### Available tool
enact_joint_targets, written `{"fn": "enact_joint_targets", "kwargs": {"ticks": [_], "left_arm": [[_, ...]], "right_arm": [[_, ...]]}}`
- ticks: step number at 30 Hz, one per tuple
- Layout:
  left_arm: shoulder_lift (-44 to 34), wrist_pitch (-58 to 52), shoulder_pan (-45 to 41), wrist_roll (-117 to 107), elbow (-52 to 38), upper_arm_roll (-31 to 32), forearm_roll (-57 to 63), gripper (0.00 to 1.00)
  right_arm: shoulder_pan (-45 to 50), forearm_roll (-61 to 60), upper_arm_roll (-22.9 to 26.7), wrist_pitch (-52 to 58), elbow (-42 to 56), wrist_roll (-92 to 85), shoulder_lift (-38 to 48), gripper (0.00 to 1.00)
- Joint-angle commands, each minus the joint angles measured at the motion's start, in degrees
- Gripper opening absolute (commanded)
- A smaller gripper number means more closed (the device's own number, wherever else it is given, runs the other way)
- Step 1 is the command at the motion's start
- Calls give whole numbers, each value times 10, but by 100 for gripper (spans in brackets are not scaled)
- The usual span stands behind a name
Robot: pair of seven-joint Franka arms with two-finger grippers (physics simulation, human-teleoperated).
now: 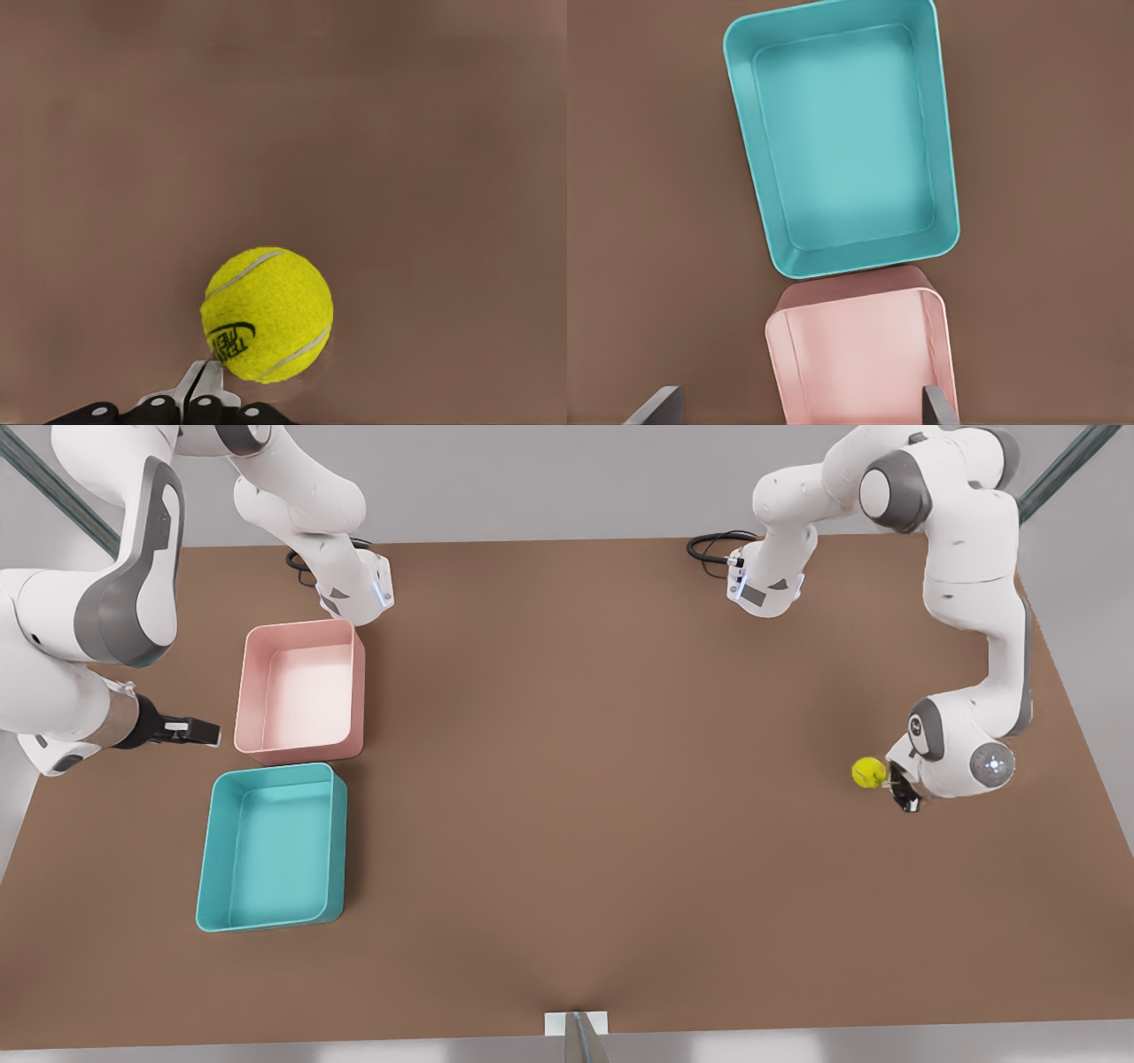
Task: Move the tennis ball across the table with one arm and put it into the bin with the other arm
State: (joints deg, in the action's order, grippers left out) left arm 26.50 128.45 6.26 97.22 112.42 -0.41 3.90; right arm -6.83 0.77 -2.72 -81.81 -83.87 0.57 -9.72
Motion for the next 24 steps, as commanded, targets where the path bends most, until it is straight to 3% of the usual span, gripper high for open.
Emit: {"fn": "enact_joint_targets", "kwargs": {"ticks": [1,3,5,6,7,8,9,12,14,24], "left_arm": [[-21,-95,-26,-727,-19,104,-130,21],[-13,-105,-7,-771,-57,119,-191,21],[-17,-148,-9,-789,-82,115,-105,21],[-19,-360,-71,-838,-209,30,-36,57],[-69,-462,-138,-952,-309,-94,-14,100],[-85,-515,-153,-1042,-368,-122,-63,100],[-116,-523,-184,-1135,-368,-168,-127,100],[-125,-517,-183,-1040,-372,-136,-83,100],[-127,-526,-183,-1150,-376,-136,-85,100],[-128,-579,-183,-1147,-376,-96,-89,100]], "right_arm": [[0,-1,0,-1,0,-8,0,100],[1,-1,0,-2,0,-8,0,100],[0,-1,0,-1,1,-8,-2,100],[0,-1,0,-1,1,-8,-3,100],[0,-2,0,-1,1,-8,-3,100],[6,-1,-4,-5,1,-7,-18,100],[28,-6,-7,-38,2,5,-64,100],[131,-10,-6,-164,4,106,-144,100],[150,-14,-7,-231,4,131,-175,100],[197,-14,-7,-418,-39,261,-254,100]]}}
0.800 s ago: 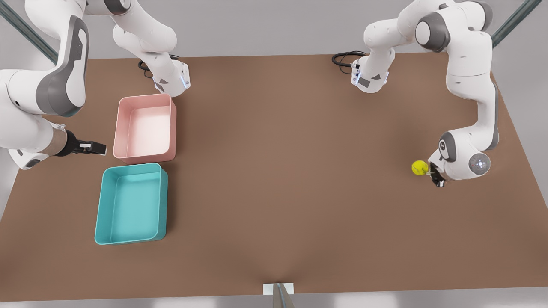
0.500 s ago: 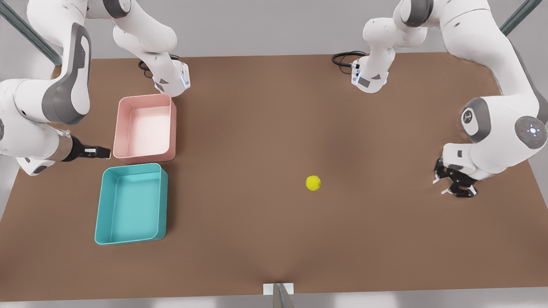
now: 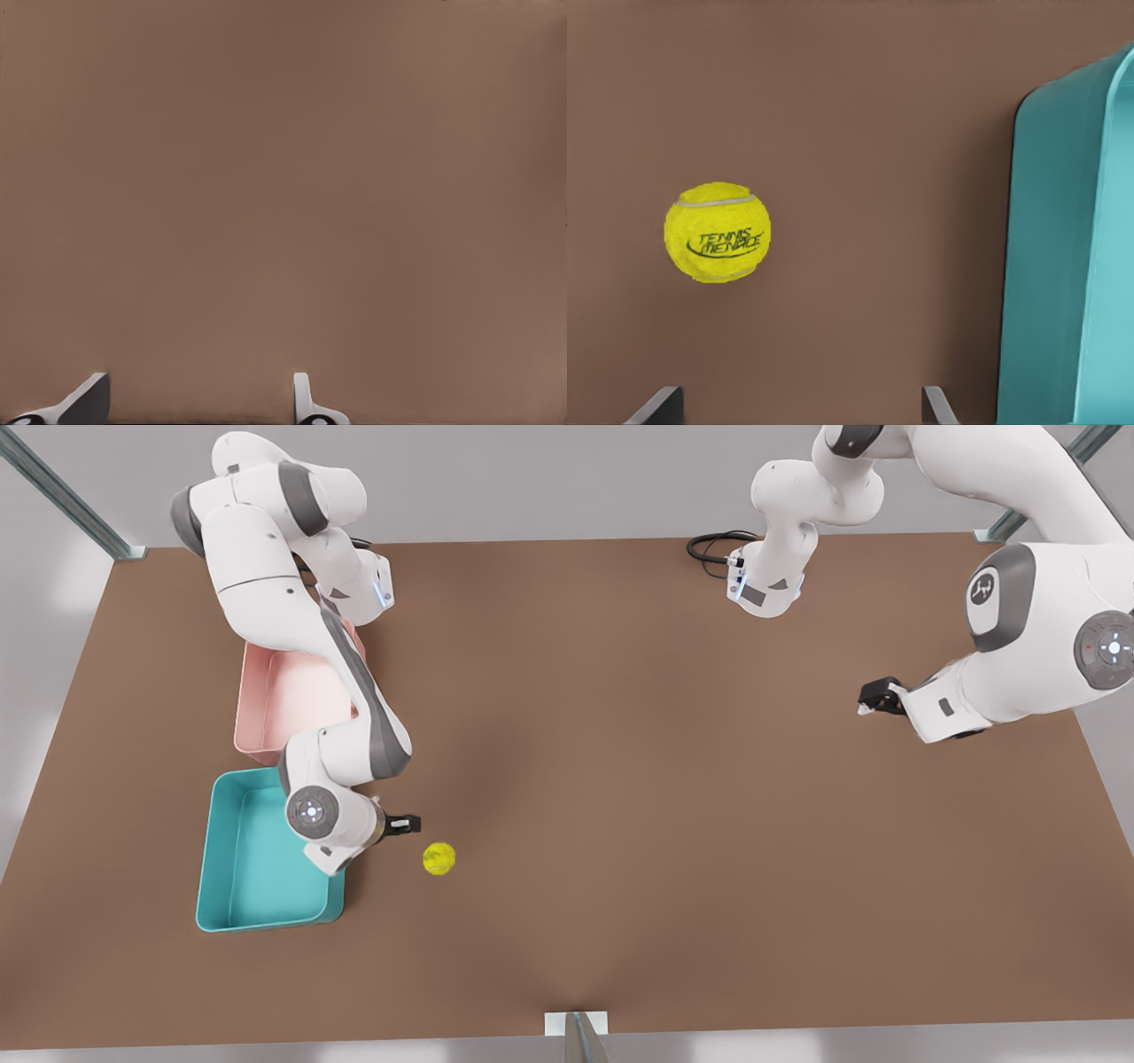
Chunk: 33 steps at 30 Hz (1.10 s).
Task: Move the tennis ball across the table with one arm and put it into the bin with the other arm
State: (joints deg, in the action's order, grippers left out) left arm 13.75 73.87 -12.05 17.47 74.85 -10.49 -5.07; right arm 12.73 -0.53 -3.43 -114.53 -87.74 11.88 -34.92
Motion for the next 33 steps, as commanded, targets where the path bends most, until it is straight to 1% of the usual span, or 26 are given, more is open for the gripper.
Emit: {"fn": "enact_joint_targets", "kwargs": {"ticks": [1,4,7,13,20,33], "left_arm": [[-1,-33,2,-349,-1,0,-1,100],[-1,-36,2,-350,-1,1,0,100],[-1,-38,2,-351,-1,0,-1,100],[-1,-39,2,-350,-1,-1,0,100],[-1,-38,2,-350,-1,-1,0,100],[1,-32,11,-351,-7,-1,2,100]], "right_arm": [[2,-1,0,-107,-1,150,-13,100],[2,0,1,-147,8,150,-37,100],[1,5,2,-158,17,149,-52,100],[-4,20,7,-157,7,140,-66,100],[-14,36,7,-150,-27,137,-59,100],[-27,55,9,-161,-29,141,-89,100]]}}
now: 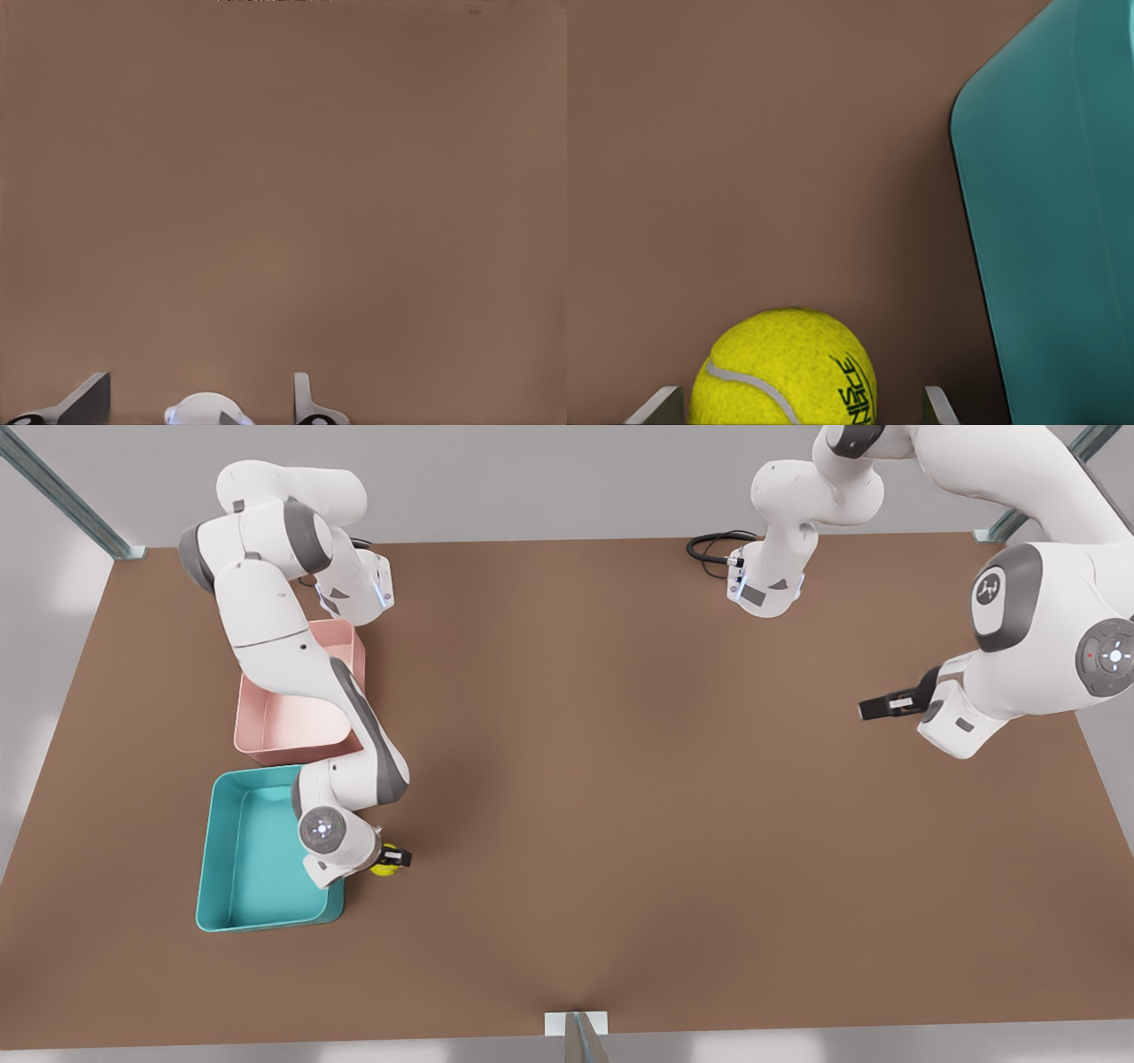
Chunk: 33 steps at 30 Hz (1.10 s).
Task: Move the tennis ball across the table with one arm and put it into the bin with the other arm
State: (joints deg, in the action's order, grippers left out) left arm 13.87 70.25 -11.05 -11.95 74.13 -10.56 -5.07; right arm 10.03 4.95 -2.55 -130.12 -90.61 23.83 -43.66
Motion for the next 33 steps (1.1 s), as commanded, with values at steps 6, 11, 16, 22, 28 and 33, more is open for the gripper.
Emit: {"fn": "enact_joint_targets", "kwargs": {"ticks": [6,11,16,22,28,33], "left_arm": [[4,8,1,-56,-19,1,-10,100],[3,0,1,-57,-20,3,-32,100],[3,-1,-6,-55,-23,17,-59,100],[2,-51,1,-56,-27,14,-50,100],[4,-74,1,-58,-27,15,-50,100],[3,-89,-3,-59,-27,16,-52,100]], "right_arm": [[3,1,0,-15,2,25,-17,100],[3,1,0,-16,3,25,-24,100],[0,1,-1,-15,6,17,-20,76],[2,0,-8,-10,34,9,16,76],[-77,1,-3,80,32,-135,89,76],[-125,1,-2,81,33,-184,76,100]]}}
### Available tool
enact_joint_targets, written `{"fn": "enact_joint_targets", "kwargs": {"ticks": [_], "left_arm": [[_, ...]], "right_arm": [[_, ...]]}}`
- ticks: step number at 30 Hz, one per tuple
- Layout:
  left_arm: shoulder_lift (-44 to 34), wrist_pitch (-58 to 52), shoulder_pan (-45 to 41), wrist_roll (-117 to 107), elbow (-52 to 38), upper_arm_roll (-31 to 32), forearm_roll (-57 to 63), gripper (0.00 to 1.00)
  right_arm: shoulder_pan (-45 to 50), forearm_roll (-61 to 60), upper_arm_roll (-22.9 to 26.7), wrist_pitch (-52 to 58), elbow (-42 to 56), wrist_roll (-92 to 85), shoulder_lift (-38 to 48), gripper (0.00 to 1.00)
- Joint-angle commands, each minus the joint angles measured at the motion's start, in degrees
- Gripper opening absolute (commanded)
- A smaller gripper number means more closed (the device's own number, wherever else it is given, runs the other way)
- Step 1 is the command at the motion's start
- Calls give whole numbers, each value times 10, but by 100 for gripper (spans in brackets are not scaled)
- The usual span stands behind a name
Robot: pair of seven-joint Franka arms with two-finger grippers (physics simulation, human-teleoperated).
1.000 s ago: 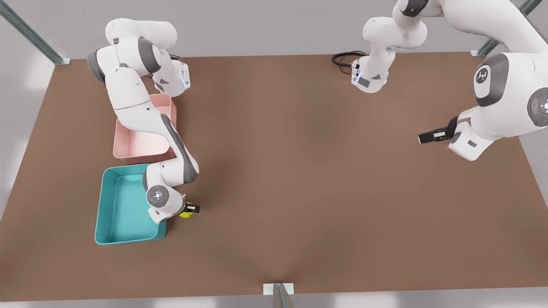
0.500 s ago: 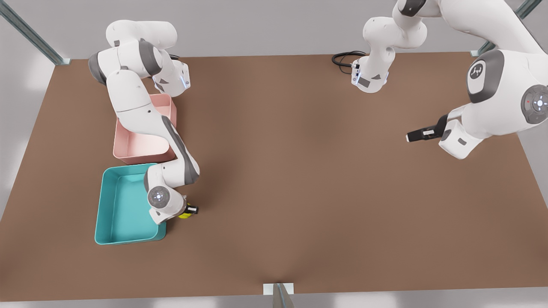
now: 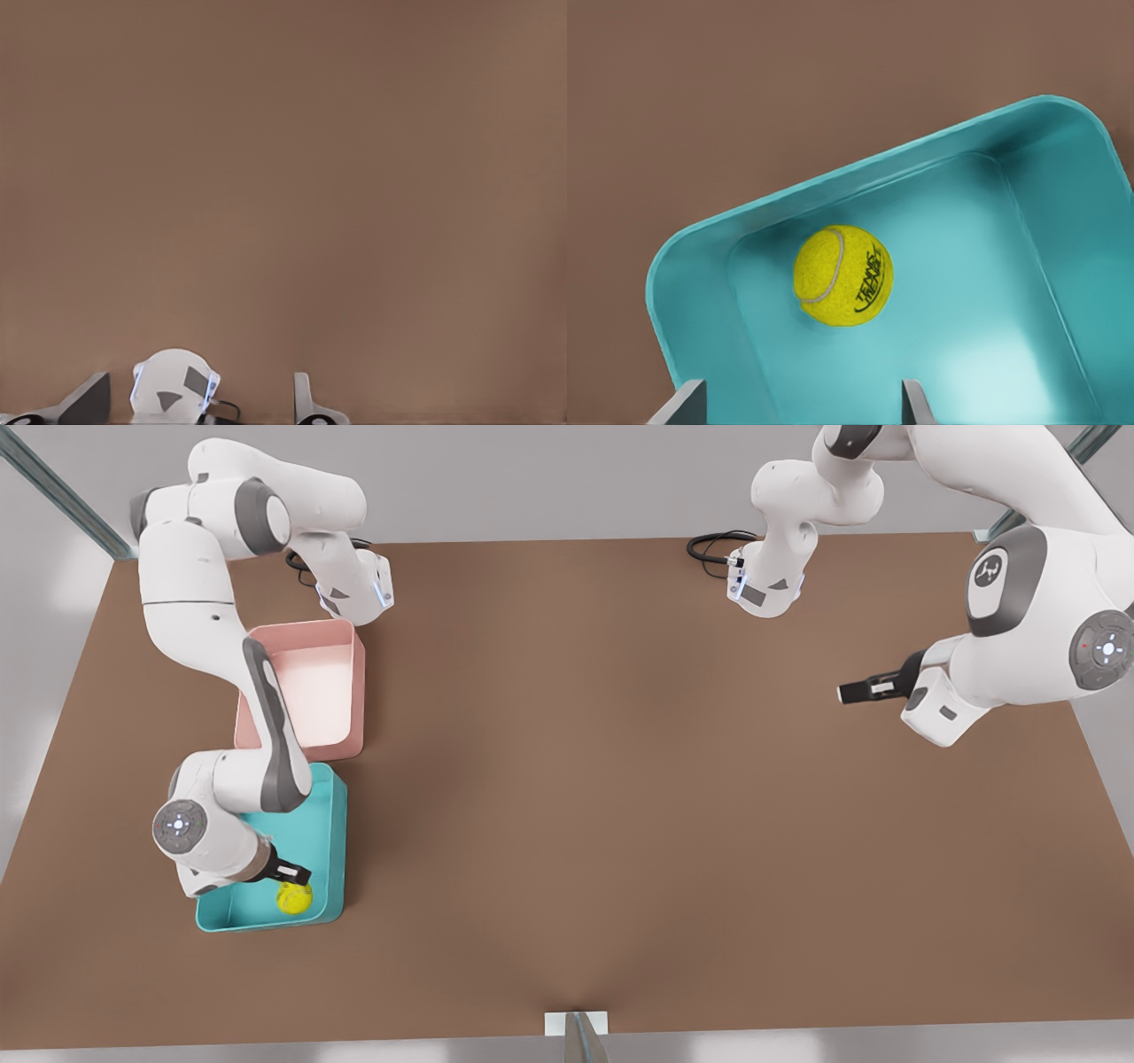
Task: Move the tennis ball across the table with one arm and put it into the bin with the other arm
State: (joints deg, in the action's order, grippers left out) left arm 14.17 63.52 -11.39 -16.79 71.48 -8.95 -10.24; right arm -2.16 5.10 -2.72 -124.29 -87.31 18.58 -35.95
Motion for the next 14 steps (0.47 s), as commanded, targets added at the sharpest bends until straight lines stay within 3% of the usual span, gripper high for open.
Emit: {"fn": "enact_joint_targets", "kwargs": {"ticks": [1,2,5,7,10,12,14], "left_arm": [[-1,-23,1,-10,0,0,0,100],[-1,-23,1,-10,0,0,0,100],[6,-61,4,-8,1,-1,-2,100],[9,-66,0,-10,0,0,0,100],[5,-66,2,-9,-4,0,0,100],[3,-66,2,-9,-4,0,0,100],[4,-58,2,-9,-4,-1,0,100]], "right_arm": [[-3,-2,0,23,1,-130,-1,100],[-2,-8,-4,36,10,-127,2,100],[22,-47,-6,426,184,-113,4,100],[51,-33,-2,533,220,-111,57,100],[44,-20,-2,549,193,-116,186,100],[44,-23,-2,524,84,-109,293,100],[44,-25,0,510,58,-109,313,100]]}}
